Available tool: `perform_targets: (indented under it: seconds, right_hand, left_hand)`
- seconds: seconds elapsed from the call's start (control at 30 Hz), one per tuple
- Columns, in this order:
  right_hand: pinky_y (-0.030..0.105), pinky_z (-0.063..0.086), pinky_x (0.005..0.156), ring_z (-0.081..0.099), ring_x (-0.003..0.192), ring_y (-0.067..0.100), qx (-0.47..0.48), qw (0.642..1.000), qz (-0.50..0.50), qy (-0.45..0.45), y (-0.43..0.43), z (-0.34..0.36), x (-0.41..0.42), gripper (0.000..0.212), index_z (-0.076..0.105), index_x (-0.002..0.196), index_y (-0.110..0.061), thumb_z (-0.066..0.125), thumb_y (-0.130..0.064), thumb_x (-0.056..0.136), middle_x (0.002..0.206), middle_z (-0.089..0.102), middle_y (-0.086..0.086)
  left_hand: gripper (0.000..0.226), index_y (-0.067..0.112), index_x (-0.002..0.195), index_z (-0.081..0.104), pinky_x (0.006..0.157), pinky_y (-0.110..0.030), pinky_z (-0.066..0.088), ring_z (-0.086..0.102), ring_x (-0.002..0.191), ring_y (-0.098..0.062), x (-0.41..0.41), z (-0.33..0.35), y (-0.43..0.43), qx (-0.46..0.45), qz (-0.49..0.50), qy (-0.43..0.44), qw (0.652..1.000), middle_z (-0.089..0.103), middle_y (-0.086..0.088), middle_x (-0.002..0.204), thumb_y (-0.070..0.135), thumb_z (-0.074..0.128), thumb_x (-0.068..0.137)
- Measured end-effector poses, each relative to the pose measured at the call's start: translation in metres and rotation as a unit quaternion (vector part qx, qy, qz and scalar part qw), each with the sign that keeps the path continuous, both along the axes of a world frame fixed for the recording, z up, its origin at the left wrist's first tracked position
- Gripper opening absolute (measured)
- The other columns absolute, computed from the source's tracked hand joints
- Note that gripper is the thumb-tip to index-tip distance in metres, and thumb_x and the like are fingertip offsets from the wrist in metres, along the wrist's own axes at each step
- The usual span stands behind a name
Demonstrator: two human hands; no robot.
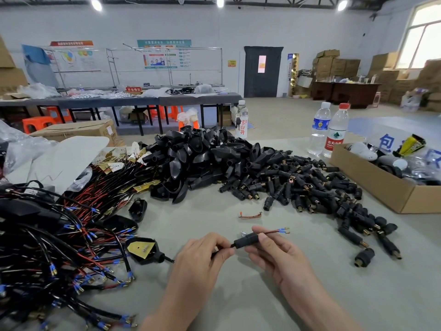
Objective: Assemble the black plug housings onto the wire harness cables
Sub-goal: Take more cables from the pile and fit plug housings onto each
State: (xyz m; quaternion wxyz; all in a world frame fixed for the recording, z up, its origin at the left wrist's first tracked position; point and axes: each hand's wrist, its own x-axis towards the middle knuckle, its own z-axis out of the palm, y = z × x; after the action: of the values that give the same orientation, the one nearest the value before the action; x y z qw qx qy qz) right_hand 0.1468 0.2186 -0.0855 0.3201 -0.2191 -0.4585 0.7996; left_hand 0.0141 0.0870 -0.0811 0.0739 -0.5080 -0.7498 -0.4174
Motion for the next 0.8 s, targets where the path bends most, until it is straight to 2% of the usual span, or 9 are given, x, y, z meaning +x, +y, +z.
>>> perform_targets:
  seconds: [0.1,0.2,0.37,0.47,0.6,0.8]
  right_hand:
    - [0.023,0.058,0.072,0.073,0.09,0.024,0.008,1.0,-0.003,0.0,0.0008,-0.0019,0.0004,0.028,0.073,0.11,-0.01,0.066,-0.02,0.085,0.106,0.074,0.019]
    - [0.023,0.058,0.073,0.073,0.091,0.025,0.008,1.0,-0.006,-0.003,0.0015,-0.0038,0.0002,0.022,0.072,0.111,-0.008,0.062,-0.012,0.092,0.105,0.074,0.018]
    - [0.022,0.058,0.072,0.073,0.089,0.024,0.013,1.0,-0.022,-0.012,0.0017,-0.0036,-0.0022,0.019,0.071,0.109,-0.006,0.061,-0.009,0.093,0.102,0.075,0.019]
    - [0.021,0.058,0.07,0.073,0.086,0.024,0.015,0.999,-0.036,-0.021,0.0016,-0.0048,-0.0034,0.017,0.07,0.108,-0.004,0.061,-0.007,0.094,0.099,0.075,0.019]
    - [0.02,0.059,0.07,0.073,0.085,0.023,0.013,0.999,-0.043,-0.023,0.0019,-0.0057,-0.0035,0.016,0.07,0.106,-0.003,0.06,-0.007,0.094,0.097,0.075,0.02]
    - [0.019,0.058,0.069,0.074,0.087,0.024,-0.001,0.999,-0.046,-0.022,0.0024,-0.007,-0.0043,0.016,0.07,0.106,-0.001,0.061,-0.008,0.094,0.094,0.075,0.021]
  left_hand:
    - [0.009,0.032,0.089,0.062,0.076,-0.018,0.039,0.052,0.09,-0.003,0.0009,-0.0002,0.0009,-0.002,-0.002,-0.004,1.0,0.06,0.028,0.097,0.036,0.07,0.089]
    - [0.009,0.031,0.09,0.063,0.079,-0.016,0.04,0.053,0.091,-0.002,0.001,0.0001,0.0004,0.008,0.003,0.006,1.0,0.061,0.029,0.096,0.035,0.071,0.088]
    - [0.012,0.033,0.093,0.062,0.078,-0.014,0.039,0.052,0.089,0.01,0.0007,-0.0008,0.0012,0.013,0.006,0.043,0.999,0.06,0.032,0.077,0.035,0.072,0.087]
    - [0.016,0.037,0.098,0.06,0.076,-0.014,0.039,0.052,0.09,0.001,0.0005,-0.002,0.0029,0.016,0.011,0.047,0.999,0.06,0.032,0.077,0.037,0.071,0.087]
    - [0.018,0.041,0.101,0.053,0.076,-0.011,0.037,0.051,0.087,0.003,0.0,-0.004,0.0035,0.021,0.009,0.057,0.998,0.06,0.032,0.077,0.044,0.066,0.089]
    - [0.017,0.037,0.099,0.056,0.071,-0.015,0.037,0.049,0.081,0.001,-0.0008,-0.0056,0.0072,0.04,0.024,0.14,0.989,0.064,0.025,0.075,0.04,0.065,0.085]
